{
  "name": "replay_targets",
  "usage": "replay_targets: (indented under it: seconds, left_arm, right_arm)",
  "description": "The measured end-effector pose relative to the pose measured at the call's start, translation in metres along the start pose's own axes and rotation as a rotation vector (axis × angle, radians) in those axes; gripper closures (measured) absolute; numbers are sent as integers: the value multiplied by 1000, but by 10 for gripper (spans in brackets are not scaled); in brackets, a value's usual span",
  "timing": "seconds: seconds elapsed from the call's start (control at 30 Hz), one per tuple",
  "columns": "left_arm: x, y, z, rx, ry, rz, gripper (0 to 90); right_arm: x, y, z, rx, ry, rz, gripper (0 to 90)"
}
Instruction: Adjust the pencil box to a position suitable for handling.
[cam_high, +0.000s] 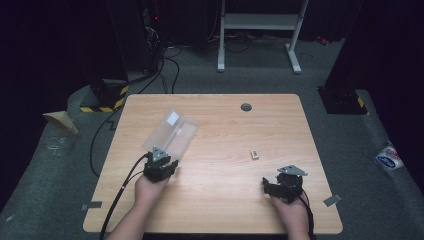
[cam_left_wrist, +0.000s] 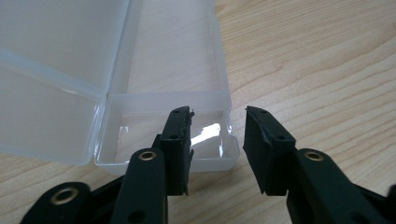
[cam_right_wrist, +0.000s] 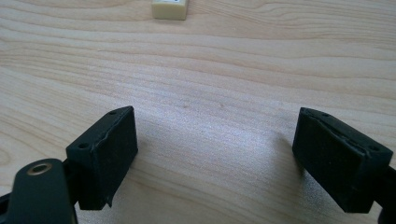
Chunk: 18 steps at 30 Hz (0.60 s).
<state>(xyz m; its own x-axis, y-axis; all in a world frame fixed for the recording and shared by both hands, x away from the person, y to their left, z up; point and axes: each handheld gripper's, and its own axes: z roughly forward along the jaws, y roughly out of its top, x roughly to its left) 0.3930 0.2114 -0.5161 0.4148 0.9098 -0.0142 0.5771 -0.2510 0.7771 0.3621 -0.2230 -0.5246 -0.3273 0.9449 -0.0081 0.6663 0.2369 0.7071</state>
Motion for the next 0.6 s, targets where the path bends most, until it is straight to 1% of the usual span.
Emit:
replay_targets:
  seconds: [0.17, 0.2, 0.23, 0.27, 0.4, 0.43, 0.47, 0.57, 0.6]
  left_arm:
    - [-3, -1, 3, -6, 12, 28, 657]
    - [-3, -1, 3, -7, 2, 33, 670]
    - [-3, -1, 3, -9, 3, 33, 722]
    - [-4, -1, 3, -8, 2, 40, 739]
    - [-6, -1, 4, -14, -5, 42, 795]
    - [-6, -1, 4, -15, -7, 48, 795]
    - [-7, -1, 4, -16, -10, 57, 816]
    - [-8, -2, 3, -9, -23, 61, 826]
    - [-8, -2, 2, -9, -22, 72, 826]
  right_arm:
    - [0, 0, 0, 0, 0, 0, 138]
    - [0, 0, 0, -1, 0, -1, 138]
    - [0, 0, 0, 0, 0, -1, 138]
    - [0, 0, 0, 0, 0, 0, 138]
    - [0, 0, 0, 0, 0, -1, 138]
    - [0, 0, 0, -1, 0, -1, 138]
    - [0, 0, 0, 0, 0, 0, 138]
    - [0, 0, 0, 0, 0, -1, 138]
    - [0, 0, 0, 0, 0, 0, 138]
